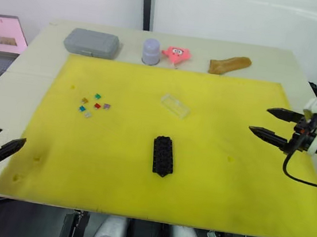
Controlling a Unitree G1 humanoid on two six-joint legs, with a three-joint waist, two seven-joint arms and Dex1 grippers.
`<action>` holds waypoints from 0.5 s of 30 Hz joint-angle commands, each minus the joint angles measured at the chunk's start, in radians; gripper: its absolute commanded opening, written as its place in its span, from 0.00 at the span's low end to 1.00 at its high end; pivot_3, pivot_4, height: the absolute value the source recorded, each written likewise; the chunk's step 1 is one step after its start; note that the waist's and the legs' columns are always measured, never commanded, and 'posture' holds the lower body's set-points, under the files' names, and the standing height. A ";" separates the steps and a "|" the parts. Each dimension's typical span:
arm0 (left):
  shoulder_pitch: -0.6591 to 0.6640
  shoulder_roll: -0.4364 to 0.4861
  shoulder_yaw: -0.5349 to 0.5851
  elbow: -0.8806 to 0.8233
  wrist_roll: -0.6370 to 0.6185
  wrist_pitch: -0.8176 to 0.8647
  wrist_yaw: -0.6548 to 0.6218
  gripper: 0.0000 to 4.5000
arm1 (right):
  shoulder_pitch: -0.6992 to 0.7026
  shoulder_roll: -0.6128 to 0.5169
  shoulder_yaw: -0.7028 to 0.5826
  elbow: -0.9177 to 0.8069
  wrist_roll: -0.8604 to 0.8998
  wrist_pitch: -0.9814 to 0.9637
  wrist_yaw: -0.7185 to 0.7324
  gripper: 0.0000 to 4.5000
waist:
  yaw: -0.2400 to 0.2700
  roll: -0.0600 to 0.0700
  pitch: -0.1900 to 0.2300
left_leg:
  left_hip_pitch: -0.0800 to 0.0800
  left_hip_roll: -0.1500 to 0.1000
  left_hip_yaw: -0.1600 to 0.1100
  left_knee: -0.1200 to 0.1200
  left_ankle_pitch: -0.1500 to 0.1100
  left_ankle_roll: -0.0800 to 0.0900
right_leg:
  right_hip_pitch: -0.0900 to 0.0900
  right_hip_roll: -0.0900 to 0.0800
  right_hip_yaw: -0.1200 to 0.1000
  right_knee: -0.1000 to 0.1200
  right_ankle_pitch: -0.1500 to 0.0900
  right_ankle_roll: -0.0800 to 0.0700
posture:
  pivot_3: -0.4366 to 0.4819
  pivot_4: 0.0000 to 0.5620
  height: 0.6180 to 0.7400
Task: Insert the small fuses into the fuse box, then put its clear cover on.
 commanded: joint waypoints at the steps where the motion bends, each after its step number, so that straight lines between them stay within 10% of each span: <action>1: -0.009 0.028 0.015 0.003 0.002 -0.031 -0.024 1.00 | -0.012 -0.014 -0.021 -0.033 0.003 -0.013 0.001 0.98 | 0.000 0.000 0.000 | 0.000 0.000 0.000 0.000 0.000 0.000 | 0.000 0.000 0.000 0.000 0.000 0.000 | 0.48 0.27 1.00; 15: -0.084 0.056 -0.047 -0.017 -0.020 0.052 -0.002 1.00 | 0.012 -0.012 -0.048 -0.063 0.007 -0.020 -0.016 0.98 | 0.000 0.000 0.000 | 0.000 0.000 0.000 0.000 0.000 0.000 | 0.000 0.000 0.000 0.000 0.000 0.000 | 0.48 0.27 1.00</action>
